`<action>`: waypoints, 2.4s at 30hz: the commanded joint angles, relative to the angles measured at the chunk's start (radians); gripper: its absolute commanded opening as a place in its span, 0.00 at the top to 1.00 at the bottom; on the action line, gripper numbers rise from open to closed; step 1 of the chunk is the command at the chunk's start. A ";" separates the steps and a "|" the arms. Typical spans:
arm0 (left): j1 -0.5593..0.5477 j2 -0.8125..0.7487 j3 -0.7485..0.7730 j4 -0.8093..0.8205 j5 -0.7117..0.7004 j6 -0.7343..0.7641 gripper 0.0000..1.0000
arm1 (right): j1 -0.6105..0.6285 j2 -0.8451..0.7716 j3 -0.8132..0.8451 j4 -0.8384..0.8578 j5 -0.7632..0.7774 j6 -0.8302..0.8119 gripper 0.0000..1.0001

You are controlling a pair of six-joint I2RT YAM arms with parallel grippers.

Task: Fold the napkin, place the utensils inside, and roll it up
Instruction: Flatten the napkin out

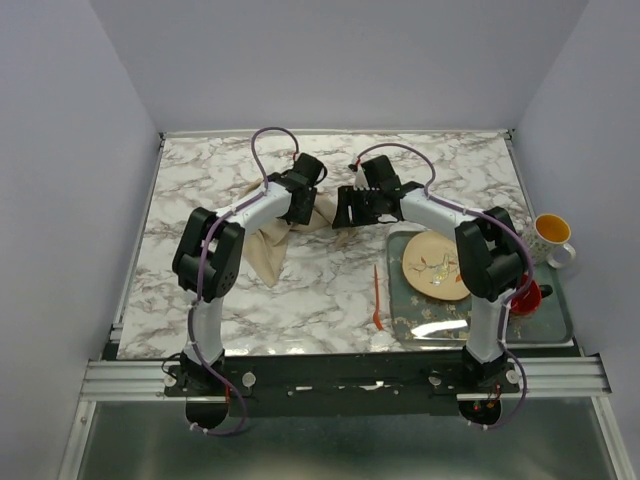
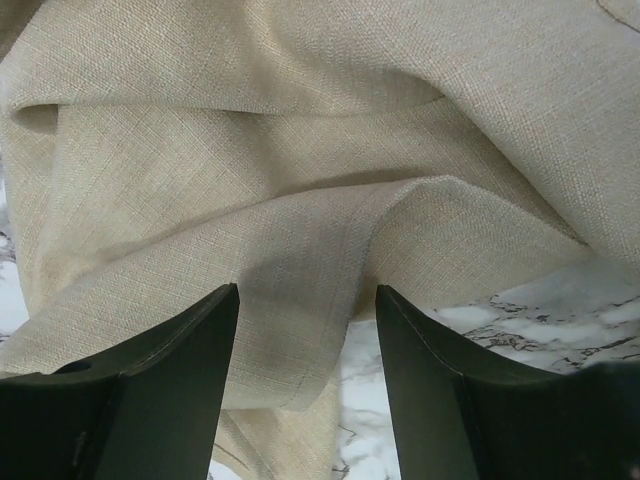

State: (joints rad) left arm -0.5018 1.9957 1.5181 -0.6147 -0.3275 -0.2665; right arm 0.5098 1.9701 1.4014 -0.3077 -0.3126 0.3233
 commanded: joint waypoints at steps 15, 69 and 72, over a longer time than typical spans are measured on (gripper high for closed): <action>0.008 -0.086 0.053 0.003 -0.212 0.030 0.98 | 0.019 -0.032 0.007 0.036 0.133 -0.056 0.86; 0.330 0.039 0.362 -0.026 -0.304 0.160 0.80 | -0.200 -0.093 0.202 0.096 -0.085 0.240 0.88; 0.322 0.137 0.510 -0.042 -0.363 0.155 0.34 | -0.225 0.151 0.570 -0.129 -0.058 0.124 0.49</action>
State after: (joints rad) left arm -0.1856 2.0651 1.8477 -0.6052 -0.5156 -0.1497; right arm 0.3138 1.8637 1.5517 -0.2047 -0.5053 0.6193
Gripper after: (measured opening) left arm 0.403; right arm 0.300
